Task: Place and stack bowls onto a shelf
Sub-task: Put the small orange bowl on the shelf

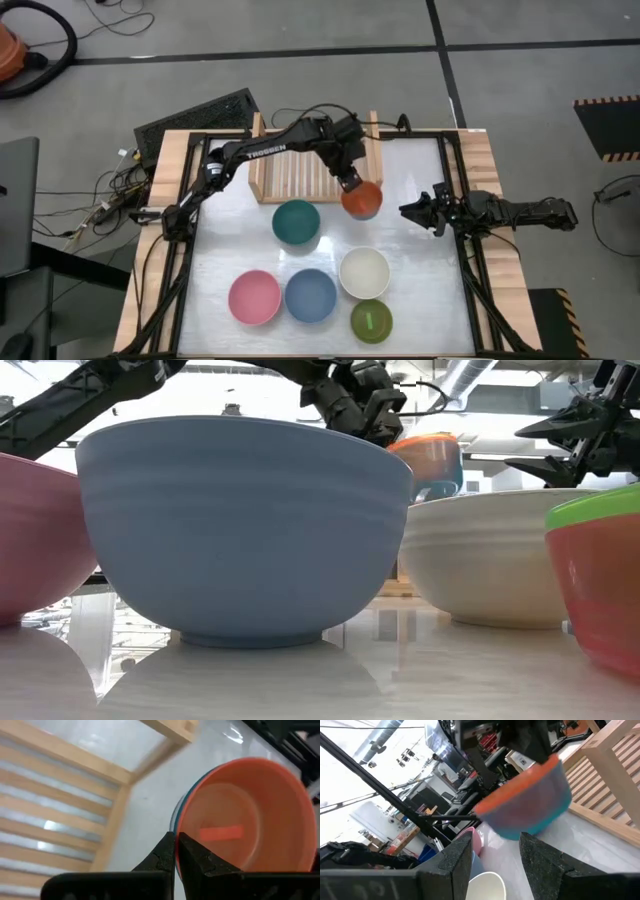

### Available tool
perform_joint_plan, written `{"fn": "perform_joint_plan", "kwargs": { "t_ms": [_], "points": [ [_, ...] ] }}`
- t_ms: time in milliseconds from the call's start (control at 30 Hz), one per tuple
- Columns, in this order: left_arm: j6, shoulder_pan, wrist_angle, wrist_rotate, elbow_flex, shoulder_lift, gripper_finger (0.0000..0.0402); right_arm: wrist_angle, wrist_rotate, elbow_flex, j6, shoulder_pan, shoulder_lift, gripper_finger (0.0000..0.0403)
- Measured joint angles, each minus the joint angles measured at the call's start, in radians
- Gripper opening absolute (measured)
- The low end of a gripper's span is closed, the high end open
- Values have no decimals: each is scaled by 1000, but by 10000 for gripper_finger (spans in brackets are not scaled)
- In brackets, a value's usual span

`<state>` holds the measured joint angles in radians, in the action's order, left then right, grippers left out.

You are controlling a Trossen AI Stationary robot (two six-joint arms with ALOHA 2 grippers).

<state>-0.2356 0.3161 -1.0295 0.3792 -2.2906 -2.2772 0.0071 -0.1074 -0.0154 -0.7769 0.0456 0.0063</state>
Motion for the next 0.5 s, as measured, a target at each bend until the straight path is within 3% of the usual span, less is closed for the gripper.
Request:
{"fn": "perform_joint_plan", "kwargs": {
  "t_ms": [133, 267, 500],
  "points": [
    [-7, -19, -16, 32, 0, 0, 0, 0, -1, 0, 23, 0, 0, 189],
    [50, -37, -51, -56, 1, 0, 0, 0, -2, 0, 46, 0, 0, 189],
    [19, -45, 12, 10, 1, 1, 0, 0, -3, 0, 52, -2, 0, 189]
  ]
}}
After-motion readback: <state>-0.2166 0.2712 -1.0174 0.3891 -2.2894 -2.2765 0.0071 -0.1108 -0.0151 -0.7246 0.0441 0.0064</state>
